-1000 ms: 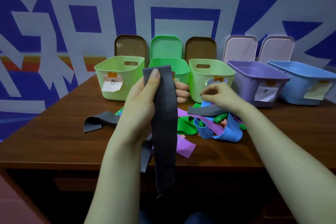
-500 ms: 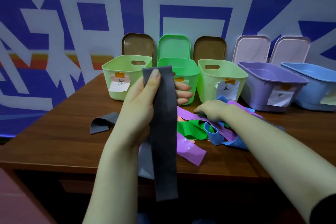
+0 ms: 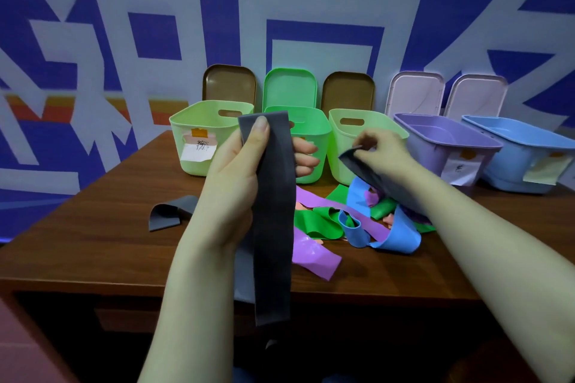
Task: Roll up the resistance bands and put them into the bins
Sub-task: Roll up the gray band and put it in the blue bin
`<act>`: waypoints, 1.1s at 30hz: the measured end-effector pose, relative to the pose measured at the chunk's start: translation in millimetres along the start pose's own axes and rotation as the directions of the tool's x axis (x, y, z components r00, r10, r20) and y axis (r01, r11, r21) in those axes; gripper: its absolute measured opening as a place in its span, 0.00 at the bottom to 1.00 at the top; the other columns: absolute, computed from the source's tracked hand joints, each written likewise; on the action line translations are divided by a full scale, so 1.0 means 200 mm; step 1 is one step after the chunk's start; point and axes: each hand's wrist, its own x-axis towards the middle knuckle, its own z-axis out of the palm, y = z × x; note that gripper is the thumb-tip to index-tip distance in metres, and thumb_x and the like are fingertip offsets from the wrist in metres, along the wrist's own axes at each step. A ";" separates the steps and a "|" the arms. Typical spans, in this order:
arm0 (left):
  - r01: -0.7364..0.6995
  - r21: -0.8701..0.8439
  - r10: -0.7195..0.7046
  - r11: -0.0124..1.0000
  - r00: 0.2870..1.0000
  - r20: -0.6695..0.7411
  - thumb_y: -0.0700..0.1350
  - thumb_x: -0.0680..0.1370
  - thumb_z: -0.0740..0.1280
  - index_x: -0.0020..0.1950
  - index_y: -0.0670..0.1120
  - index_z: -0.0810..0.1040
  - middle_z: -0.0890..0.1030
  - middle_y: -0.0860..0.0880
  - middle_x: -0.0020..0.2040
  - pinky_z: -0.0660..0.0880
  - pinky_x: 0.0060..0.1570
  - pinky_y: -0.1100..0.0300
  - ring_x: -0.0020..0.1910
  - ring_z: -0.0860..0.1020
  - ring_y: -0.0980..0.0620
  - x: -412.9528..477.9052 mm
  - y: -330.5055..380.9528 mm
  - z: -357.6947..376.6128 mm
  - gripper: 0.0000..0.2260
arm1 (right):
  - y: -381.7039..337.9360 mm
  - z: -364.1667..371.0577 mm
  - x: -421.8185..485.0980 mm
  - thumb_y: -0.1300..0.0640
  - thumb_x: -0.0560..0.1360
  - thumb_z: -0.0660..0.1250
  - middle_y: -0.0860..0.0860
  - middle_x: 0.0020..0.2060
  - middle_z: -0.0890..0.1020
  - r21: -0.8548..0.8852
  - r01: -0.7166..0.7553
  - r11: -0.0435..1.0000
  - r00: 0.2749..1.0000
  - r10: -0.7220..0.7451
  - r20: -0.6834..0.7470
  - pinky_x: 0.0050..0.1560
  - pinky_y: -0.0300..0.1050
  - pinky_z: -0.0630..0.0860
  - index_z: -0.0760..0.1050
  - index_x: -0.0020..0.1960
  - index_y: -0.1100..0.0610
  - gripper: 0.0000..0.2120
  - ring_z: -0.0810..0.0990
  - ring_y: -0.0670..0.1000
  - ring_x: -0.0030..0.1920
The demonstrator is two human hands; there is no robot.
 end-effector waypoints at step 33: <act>-0.102 0.006 0.098 0.995 0.933 -0.346 0.60 0.81 0.49 0.42 0.45 0.78 0.83 0.52 0.32 0.78 0.35 0.64 0.32 0.82 0.57 -0.05 0.26 0.05 0.26 | -1.05 -0.53 -0.42 0.70 0.71 0.69 0.47 0.35 0.82 0.743 0.381 0.550 0.866 -0.494 -0.079 0.31 0.43 0.79 0.77 0.44 0.56 0.10 0.80 0.47 0.36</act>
